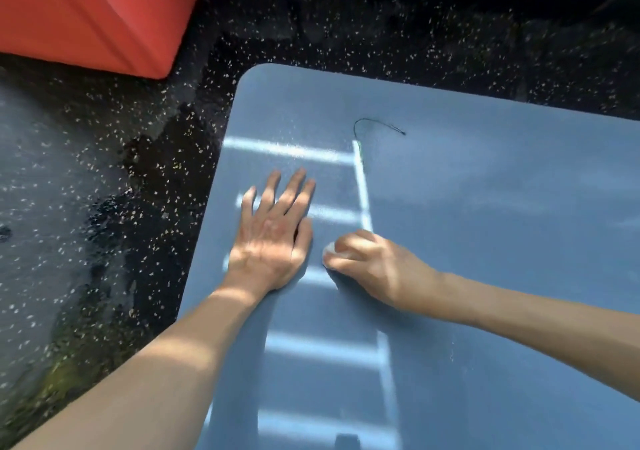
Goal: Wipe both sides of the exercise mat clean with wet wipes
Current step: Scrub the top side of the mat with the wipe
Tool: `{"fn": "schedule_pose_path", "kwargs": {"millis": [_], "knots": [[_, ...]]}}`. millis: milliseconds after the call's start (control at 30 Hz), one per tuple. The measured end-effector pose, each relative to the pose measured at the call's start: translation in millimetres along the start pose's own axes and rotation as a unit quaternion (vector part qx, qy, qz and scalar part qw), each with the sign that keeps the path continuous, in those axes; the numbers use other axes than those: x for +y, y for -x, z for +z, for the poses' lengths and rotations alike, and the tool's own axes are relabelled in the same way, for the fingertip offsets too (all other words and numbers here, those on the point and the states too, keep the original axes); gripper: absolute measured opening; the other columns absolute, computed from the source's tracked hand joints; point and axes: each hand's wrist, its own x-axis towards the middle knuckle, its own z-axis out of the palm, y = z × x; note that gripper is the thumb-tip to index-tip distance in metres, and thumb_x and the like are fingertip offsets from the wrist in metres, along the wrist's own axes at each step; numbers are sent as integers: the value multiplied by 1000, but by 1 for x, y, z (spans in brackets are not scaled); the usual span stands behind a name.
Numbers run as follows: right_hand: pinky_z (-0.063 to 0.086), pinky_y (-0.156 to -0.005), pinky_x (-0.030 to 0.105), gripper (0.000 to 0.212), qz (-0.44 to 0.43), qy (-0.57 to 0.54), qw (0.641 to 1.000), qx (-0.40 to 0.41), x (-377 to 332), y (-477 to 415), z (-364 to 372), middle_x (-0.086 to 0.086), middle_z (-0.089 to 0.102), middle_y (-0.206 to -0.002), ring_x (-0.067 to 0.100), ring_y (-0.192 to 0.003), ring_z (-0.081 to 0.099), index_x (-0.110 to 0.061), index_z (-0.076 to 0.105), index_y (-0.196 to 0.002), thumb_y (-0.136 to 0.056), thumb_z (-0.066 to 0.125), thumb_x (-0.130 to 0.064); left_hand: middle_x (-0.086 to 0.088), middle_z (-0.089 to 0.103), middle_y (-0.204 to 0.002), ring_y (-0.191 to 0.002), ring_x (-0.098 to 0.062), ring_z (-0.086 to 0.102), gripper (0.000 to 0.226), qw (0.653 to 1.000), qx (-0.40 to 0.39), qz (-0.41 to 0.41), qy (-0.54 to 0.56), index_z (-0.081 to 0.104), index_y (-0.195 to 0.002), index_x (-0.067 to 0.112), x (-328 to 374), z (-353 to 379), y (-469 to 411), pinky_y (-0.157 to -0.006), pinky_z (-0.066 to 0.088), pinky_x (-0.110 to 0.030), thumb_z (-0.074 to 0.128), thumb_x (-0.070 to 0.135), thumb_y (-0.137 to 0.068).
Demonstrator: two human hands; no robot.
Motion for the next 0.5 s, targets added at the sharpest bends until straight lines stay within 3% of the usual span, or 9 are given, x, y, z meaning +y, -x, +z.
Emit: {"fn": "schedule_pose_path", "kwargs": {"millis": [33,100,167,300,367,433,500], "knots": [[32,-62,31,29,17,-17,1000,-2,12,-14,-10,8,49,-85,21,-72,37,-5,64,-96,-98,39,-21,2,35,-158,-146,-30,29,57,1000,-1,-2,3,39,-150,20,0,-1,-1,-114,14,-48,31,32,-95],[31,-67,28,49,105,-46,989,95,47,-52,-28,5,49,-88,14,-74,33,-6,61,-95,-92,26,-40,3,34,-158,-146,-30,27,58,1000,-8,-5,12,37,-151,21,-1,-2,-2,-115,12,-48,31,32,-95],[30,-73,20,55,173,-52,975,130,62,-66,-32,4,53,-97,11,-78,36,-7,60,-101,-90,22,-46,3,34,-158,-146,-30,27,58,1000,-12,-5,17,36,-151,21,-2,-3,-3,-115,11,-47,31,33,-95],[31,-63,30,32,90,-59,992,62,49,-49,-29,3,46,-81,18,-74,40,-9,55,-86,-99,37,-33,3,34,-158,-145,-30,27,59,1000,-17,-2,17,37,-151,21,-3,-4,-4,-114,12,-47,33,33,-94],[30,-67,29,21,164,-14,984,70,83,-74,-52,7,51,-91,22,-85,46,-11,61,-92,-99,44,-21,3,34,-158,-145,-29,26,59,1000,-15,0,13,36,-151,20,-3,-3,-4,-114,12,-46,33,33,-94],[29,-72,30,23,238,51,964,103,124,-98,-77,17,55,-106,30,-96,51,-5,64,-109,-97,44,-8,4,34,-158,-145,-29,26,58,1000,-15,3,13,36,-151,20,-4,-3,-4,-114,12,-45,33,32,-94],[31,-71,31,22,264,66,952,141,131,-103,-74,16,55,-105,31,-93,50,-3,62,-108,-97,43,-8,4,34,-158,-145,-29,26,59,1000,-14,3,12,35,-151,21,-5,-3,-5,-114,11,-45,33,32,-94]]}}
